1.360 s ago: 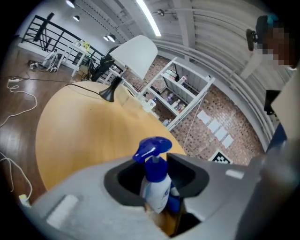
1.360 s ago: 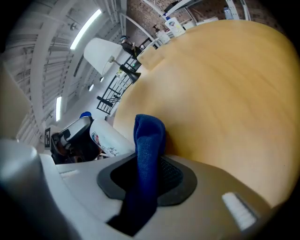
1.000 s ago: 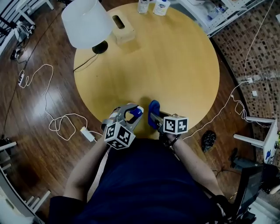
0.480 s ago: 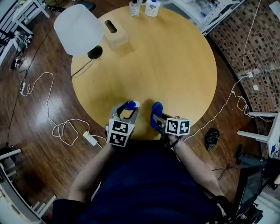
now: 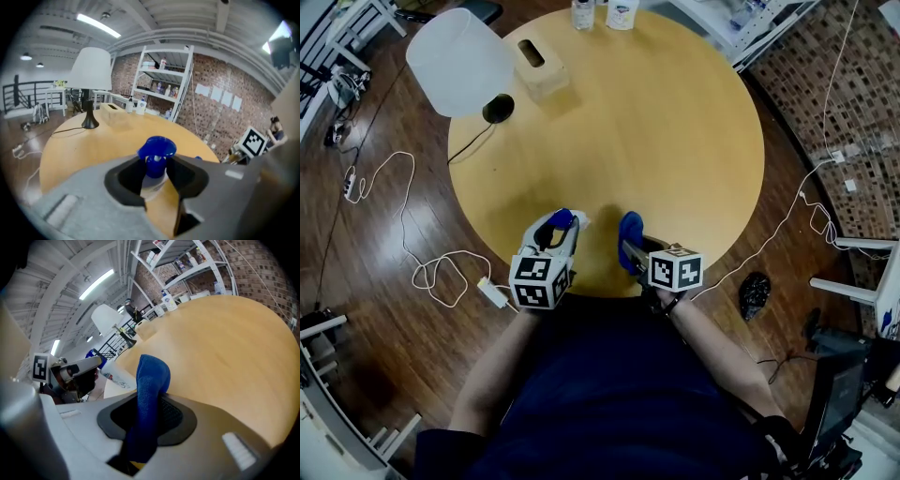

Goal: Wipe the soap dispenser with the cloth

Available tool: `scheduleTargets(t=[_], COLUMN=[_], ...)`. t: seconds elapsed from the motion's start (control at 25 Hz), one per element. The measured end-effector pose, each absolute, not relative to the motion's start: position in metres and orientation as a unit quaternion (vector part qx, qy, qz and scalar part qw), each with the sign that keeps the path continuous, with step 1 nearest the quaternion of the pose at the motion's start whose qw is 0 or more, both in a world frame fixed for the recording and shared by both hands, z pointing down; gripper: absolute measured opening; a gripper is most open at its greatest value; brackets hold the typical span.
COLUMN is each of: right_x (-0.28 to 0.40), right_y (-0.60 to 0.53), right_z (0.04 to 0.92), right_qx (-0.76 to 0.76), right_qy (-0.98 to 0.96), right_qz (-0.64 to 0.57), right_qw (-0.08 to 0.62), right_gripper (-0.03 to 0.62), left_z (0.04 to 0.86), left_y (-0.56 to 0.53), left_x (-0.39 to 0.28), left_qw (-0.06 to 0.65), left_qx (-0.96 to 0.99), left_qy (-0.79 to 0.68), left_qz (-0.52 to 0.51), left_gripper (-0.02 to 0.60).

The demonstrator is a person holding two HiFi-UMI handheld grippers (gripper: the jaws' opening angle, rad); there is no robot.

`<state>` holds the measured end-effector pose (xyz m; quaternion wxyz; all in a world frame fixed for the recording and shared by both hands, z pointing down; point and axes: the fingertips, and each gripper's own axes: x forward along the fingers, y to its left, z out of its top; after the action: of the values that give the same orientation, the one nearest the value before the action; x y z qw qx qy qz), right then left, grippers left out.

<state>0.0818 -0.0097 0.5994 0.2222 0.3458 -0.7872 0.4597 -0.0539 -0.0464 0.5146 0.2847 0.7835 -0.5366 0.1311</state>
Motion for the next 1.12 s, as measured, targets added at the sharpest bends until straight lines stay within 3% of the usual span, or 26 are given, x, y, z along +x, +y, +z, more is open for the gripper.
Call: scheduleTargets(t=[0.16,0.44,0.88,1.12], right_x=[0.044,-0.058,-0.011,-0.083], right_y=[-0.027,-0.021,-0.023,-0.026], right_z=[0.571,0.535,0.618,0.521], right_qx=[0.303,0.188,0.238,0.174], right_qy=[-0.825,-0.875,-0.798,-0.897], right_qz=[0.433,0.404,0.467,0.342], right_qw=[0.199,0.191,0.296,0.221], right_gripper=[0.103,0.100,0.100,0.100], left_z=[0.512,0.518,0.536,0.538], left_y=[-0.029,0.001,0.028,0.027], left_x=[-0.084,-0.104,-0.121,-0.124], left_qw=[0.308,0.326,0.367,0.377], left_qx=[0.780,0.776,0.791,0.787], left_qy=[-0.544,-0.540,-0.489,-0.489], left_qz=[0.043,0.009,-0.013,-0.013], left_gripper=[0.135,0.137,0.132,0.130])
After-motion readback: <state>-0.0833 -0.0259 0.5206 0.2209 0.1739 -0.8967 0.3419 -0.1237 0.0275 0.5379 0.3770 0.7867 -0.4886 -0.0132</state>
